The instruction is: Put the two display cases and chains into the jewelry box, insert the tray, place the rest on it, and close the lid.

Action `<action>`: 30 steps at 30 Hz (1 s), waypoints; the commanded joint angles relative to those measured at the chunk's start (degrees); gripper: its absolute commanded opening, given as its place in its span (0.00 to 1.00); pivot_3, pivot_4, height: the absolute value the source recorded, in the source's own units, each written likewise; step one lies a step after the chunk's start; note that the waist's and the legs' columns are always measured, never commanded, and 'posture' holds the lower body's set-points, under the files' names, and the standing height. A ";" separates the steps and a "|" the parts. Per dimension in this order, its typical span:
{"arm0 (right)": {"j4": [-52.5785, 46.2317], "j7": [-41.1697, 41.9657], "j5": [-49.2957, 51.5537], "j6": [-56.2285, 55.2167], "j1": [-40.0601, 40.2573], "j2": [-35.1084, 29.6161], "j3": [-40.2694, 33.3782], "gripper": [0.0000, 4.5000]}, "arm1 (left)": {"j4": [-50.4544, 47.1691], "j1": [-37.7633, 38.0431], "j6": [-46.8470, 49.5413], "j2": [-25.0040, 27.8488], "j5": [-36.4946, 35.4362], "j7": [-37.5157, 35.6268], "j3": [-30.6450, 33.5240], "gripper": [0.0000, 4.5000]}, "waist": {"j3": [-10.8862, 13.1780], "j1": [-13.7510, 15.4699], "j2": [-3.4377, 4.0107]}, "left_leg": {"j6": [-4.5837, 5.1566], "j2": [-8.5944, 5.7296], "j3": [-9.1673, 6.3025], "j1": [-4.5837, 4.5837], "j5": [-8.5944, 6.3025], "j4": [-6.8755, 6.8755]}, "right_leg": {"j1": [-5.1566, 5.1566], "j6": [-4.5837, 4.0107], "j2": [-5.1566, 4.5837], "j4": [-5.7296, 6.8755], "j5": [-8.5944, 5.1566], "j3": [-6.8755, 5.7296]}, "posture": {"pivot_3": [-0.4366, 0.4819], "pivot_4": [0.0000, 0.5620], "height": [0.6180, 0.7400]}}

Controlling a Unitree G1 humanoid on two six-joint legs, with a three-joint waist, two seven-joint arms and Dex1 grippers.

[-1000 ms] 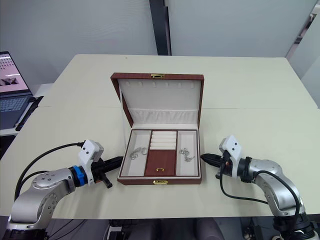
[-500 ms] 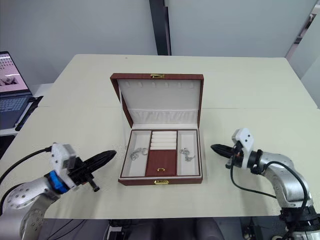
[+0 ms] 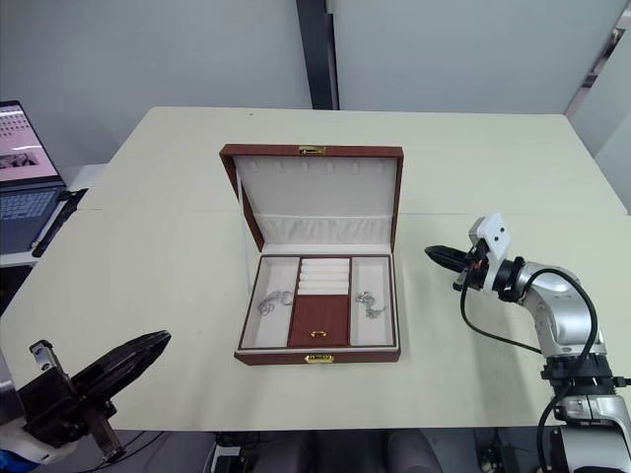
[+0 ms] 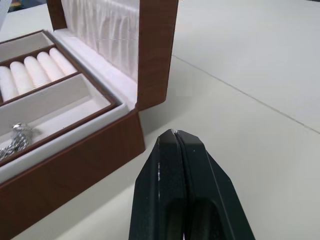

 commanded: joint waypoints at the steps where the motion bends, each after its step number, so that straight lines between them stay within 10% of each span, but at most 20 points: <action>1: 4.15 0.70 -0.23 -3.32 -6.14 1.41 -0.48 0.00 | -6.34 3.43 -1.46 -1.53 -2.31 3.01 2.00 0.00 | 0.01 -0.06 0.00 | 0.00 0.01 0.02 0.00 0.00 0.00 | 0.00 0.00 0.00 0.00 0.00 0.02 | 0.48 0.27 1.00; 19: 17.55 2.83 -0.97 -8.92 -25.22 11.26 0.81 0.00 | -10.16 7.41 -4.33 -3.33 0.79 7.36 -2.83 0.00 | 0.04 -0.54 0.06 | 0.00 0.05 0.04 -0.05 0.00 -0.04 | -0.06 -0.03 0.04 -0.11 0.01 0.03 | 0.48 0.27 1.00; 30: -3.13 12.66 8.35 7.06 -18.65 8.31 3.40 0.00 | -8.06 9.52 -5.59 -3.73 0.66 5.22 -2.76 0.00 | 0.06 -0.93 0.10 | 0.02 0.05 -0.05 -0.20 -0.01 -0.08 | -0.11 -0.03 0.00 -0.27 0.01 -0.06 | 0.48 0.27 1.00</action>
